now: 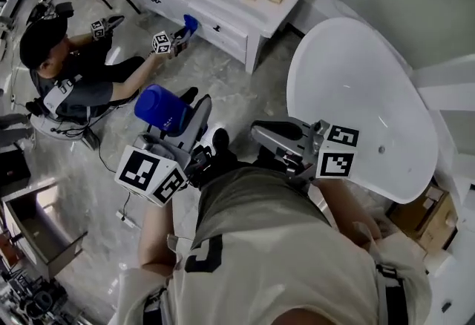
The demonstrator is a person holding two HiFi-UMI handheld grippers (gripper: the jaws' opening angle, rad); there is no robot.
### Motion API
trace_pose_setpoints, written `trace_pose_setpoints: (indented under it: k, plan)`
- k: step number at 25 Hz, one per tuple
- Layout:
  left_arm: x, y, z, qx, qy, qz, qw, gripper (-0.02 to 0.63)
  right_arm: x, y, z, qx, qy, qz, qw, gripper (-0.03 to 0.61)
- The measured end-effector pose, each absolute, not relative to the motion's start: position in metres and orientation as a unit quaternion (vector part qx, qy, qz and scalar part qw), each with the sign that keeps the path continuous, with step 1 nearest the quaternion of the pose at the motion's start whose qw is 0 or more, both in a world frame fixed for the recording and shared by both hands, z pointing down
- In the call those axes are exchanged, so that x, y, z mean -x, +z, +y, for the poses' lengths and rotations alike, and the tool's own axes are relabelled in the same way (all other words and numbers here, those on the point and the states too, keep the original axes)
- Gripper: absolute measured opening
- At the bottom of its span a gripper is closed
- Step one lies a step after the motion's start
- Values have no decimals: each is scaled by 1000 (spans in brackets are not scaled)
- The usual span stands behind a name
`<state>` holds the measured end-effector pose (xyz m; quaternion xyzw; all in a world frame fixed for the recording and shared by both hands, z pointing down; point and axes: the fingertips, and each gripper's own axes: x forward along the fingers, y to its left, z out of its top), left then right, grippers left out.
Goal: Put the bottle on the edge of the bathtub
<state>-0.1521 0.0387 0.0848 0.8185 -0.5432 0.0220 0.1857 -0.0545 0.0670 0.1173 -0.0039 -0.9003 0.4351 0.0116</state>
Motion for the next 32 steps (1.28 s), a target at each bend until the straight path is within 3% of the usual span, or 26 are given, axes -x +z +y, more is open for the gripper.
trace_pose_setpoints:
  k: [14, 32]
  plan:
    - [215, 138, -24, -885, 49, -421, 191, 158, 136, 125, 45, -135, 446, -885, -10, 29]
    - [142, 187, -71, -923, 147, -327, 136, 157, 96, 135, 47, -160, 445, -881, -28, 29]
